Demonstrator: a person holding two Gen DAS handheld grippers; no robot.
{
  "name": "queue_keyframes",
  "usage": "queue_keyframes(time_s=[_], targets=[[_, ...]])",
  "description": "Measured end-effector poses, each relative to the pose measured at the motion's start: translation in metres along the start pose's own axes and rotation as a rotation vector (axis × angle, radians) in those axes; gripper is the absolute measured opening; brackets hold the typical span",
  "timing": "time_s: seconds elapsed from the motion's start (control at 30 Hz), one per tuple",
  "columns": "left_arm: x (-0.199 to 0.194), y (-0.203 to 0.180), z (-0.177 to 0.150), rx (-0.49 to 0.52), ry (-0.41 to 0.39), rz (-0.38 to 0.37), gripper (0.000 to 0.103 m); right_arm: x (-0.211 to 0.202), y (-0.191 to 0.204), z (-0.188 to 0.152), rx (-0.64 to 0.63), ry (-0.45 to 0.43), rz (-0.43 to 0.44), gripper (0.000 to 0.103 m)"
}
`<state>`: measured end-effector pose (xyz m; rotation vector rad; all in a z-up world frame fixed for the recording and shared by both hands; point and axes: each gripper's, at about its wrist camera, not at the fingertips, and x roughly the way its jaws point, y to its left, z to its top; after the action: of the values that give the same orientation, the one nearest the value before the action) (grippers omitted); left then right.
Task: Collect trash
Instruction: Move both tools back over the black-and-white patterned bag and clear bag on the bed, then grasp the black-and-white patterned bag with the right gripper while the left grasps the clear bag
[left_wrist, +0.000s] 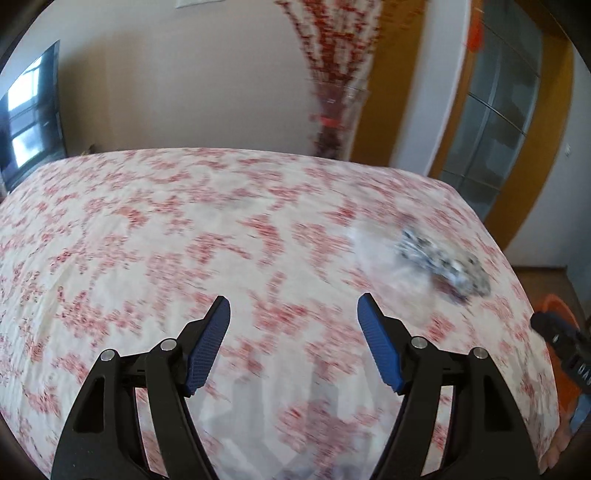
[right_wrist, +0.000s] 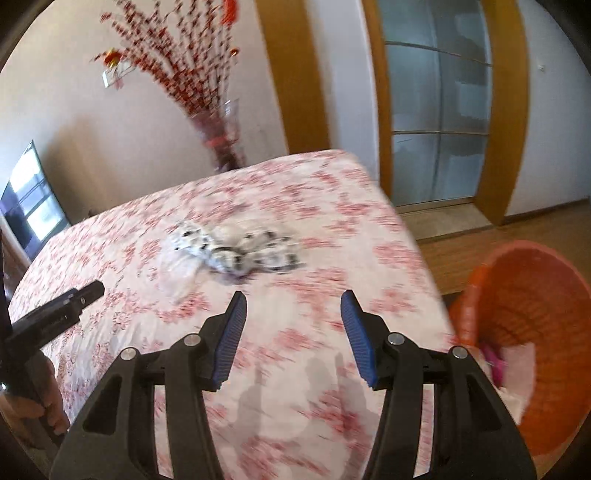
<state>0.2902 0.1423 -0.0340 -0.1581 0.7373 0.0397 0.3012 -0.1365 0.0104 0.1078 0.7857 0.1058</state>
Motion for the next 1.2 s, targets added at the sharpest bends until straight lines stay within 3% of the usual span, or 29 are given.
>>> queue_keyframes(time_s=[0.27, 0.5, 0.67, 0.8, 1.2], targets=[[0.023, 0.032, 0.024, -0.058, -0.003, 0.059, 0.071, 0.048, 0.032, 0.018, -0.041, 0.052, 0.039, 0.053], [0.042, 0.041, 0.029, -0.078, 0.027, 0.061, 0.071, 0.080, 0.047, 0.032, -0.090, 0.082, 0.035, 0.051], [0.048, 0.034, 0.030, -0.063, 0.036, 0.046, 0.071, 0.091, 0.046, 0.032, -0.089, 0.133, 0.044, 0.028], [0.047, 0.020, 0.033, -0.038, 0.030, 0.024, 0.071, 0.087, 0.038, 0.029, -0.081, 0.131, 0.027, 0.019], [0.060, -0.081, 0.043, 0.116, 0.029, -0.117, 0.077, 0.027, -0.044, 0.011, 0.069, 0.051, -0.079, 0.019]])
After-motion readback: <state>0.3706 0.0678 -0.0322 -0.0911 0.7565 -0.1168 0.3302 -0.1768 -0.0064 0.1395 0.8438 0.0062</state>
